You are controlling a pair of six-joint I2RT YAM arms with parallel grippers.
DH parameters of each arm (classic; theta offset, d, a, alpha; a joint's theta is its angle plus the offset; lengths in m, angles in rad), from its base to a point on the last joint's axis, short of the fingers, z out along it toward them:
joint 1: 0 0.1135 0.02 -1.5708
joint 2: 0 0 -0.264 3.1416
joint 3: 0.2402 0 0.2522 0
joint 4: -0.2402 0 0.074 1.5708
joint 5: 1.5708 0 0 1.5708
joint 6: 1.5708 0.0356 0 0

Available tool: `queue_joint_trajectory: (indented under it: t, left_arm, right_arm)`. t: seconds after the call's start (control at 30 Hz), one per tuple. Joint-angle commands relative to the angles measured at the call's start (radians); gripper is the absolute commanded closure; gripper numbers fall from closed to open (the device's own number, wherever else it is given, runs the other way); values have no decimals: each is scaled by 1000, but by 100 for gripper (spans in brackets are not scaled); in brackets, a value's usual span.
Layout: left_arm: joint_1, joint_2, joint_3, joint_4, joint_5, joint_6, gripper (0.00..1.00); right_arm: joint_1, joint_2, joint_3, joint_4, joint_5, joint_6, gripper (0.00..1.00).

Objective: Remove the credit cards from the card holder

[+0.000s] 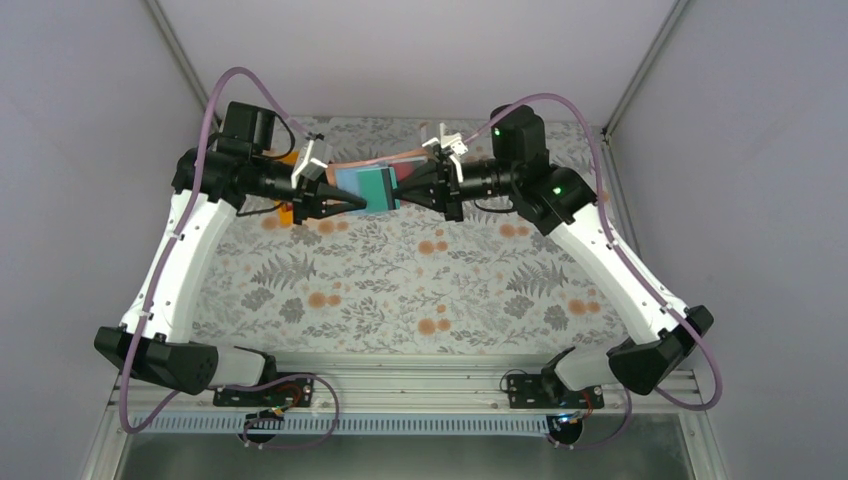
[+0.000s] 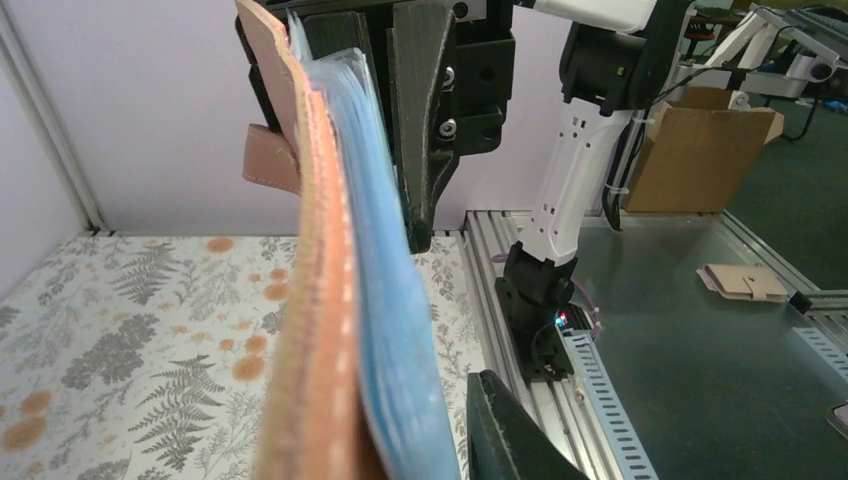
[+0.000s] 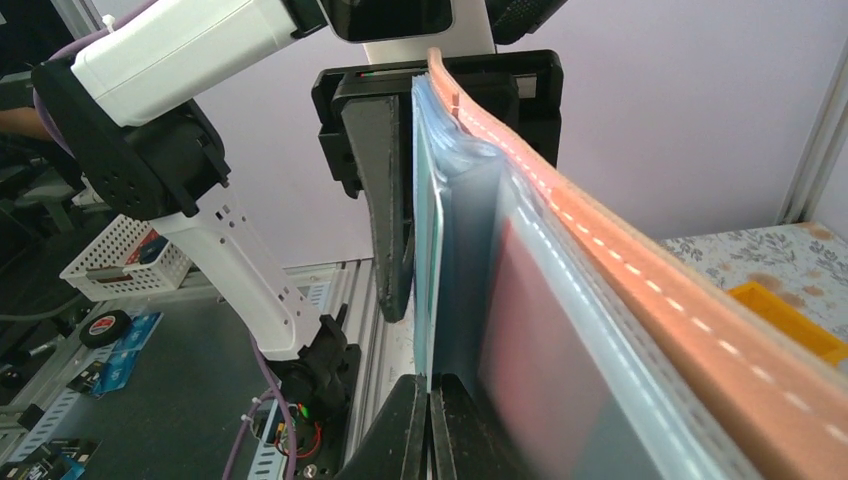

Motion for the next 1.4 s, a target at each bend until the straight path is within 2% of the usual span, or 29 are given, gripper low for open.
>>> queue_joint_trajectory:
  t: [0.0, 0.13, 0.53, 0.63, 0.8, 0.9, 1.03, 1.13, 1.2, 1.27, 1.33, 1.37]
  left_arm:
    - [0, -6, 13, -19, 52, 57, 84]
    - [2, -4, 13, -10, 52, 42, 97]
    - [18, -2, -73, 85, 38, -62, 98]
    - [20, -2, -152, 216, 39, -206, 98]
    - [17, 34, -445, 592, -17, -622, 98]
    - [-5, 88, -543, 648, -87, -652, 98]
    - [-38, 192, -627, 733, -93, -715, 98]
    - [-45, 290, -647, 735, -116, -690, 98]
    - [-44, 337, -658, 736, -144, -673, 98]
    - [-44, 361, -660, 734, -168, -666, 97]
    - [-44, 360, -659, 734, -185, -662, 98]
    - [-43, 353, -659, 734, -198, -658, 98]
  right_arm:
    - [-14, -46, 2, -29, 38, -34, 96]
    - [-27, -62, -5, -46, 48, -44, 96]
    - [-189, -162, -87, -105, 130, -62, 96]
    - [-215, -181, -85, -105, 140, -46, 96]
    - [-222, -203, -54, -100, 92, -20, 96]
    - [-222, -208, -54, -95, 87, -5, 96]
    - [-222, -194, -62, -86, 65, 16, 96]
    - [-222, -173, -61, -90, 80, 32, 96]
    - [-222, -153, -50, -104, 138, 58, 96]
    - [-222, -123, -24, -137, 314, 115, 96]
    - [-222, -63, 30, -224, 582, 210, 96]
    - [-222, -22, 81, -291, 792, 267, 96]
